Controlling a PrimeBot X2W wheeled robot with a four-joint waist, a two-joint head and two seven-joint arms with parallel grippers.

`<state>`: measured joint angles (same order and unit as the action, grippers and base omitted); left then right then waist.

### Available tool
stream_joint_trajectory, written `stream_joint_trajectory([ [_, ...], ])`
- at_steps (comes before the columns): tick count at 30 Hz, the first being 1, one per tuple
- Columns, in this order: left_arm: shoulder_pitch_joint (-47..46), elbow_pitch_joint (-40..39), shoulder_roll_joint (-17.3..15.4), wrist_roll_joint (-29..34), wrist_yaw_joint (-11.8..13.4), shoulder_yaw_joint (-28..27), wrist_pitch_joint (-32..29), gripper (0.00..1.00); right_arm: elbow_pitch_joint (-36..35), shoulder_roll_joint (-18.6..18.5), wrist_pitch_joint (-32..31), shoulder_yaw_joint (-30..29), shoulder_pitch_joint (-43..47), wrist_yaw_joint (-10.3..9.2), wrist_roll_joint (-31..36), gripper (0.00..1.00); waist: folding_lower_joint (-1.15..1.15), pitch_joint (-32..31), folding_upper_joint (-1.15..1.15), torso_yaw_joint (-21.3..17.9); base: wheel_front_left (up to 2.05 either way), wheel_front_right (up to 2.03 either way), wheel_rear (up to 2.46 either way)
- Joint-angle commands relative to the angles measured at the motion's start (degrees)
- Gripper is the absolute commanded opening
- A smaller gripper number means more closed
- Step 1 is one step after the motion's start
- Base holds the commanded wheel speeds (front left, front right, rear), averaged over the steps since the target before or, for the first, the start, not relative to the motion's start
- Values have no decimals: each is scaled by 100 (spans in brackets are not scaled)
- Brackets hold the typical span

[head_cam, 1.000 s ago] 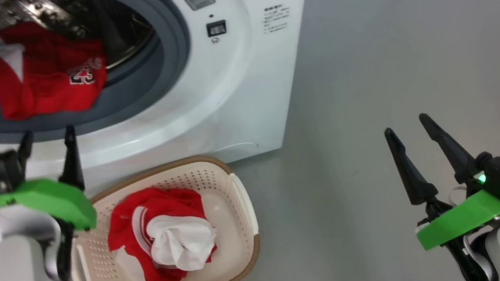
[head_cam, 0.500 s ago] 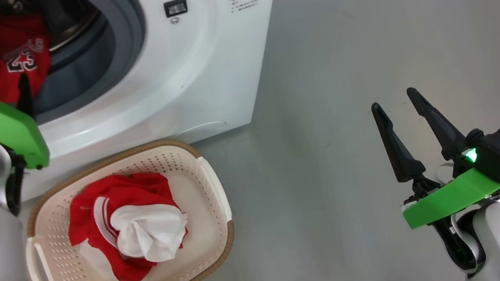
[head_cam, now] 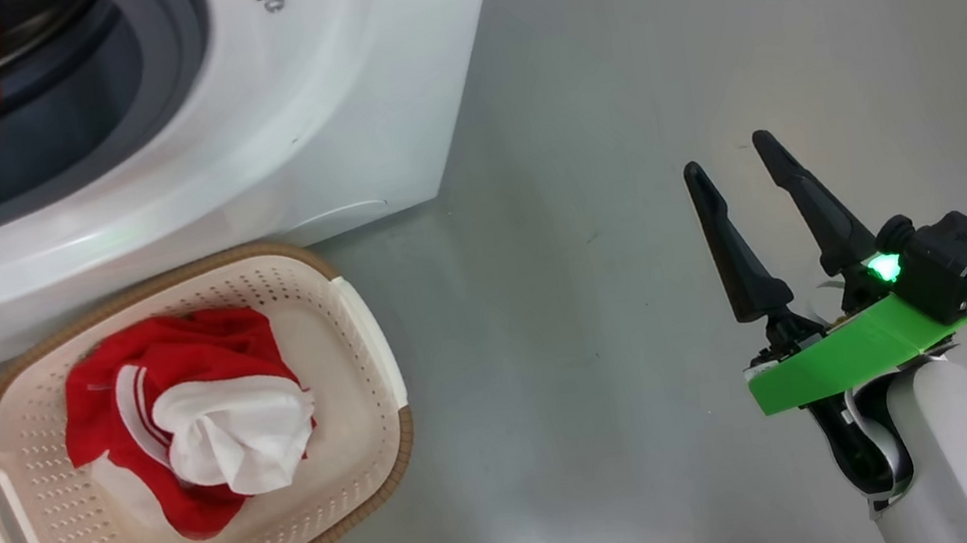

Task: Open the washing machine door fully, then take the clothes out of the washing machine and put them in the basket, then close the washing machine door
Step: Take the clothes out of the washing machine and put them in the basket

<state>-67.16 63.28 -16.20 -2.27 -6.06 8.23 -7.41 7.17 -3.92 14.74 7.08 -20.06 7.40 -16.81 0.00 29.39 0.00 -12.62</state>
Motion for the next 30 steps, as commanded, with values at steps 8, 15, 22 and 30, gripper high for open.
stream_joint_trajectory([
  [8,-437,572,-474,147,138,121,185,100,-139,53,26,198,-75,9,-24,100,0,164,0,-219,0,0,0],
  [15,-533,804,-553,186,180,248,253,89,-145,73,26,192,-69,9,-28,100,0,193,0,-264,0,0,0],
  [22,-510,899,-529,142,195,301,398,0,-124,83,26,180,-65,9,-15,100,0,143,0,-247,0,0,0],
  [30,-365,950,-371,-46,163,275,887,0,-92,42,26,151,16,9,20,100,0,-96,0,-130,0,0,0],
])
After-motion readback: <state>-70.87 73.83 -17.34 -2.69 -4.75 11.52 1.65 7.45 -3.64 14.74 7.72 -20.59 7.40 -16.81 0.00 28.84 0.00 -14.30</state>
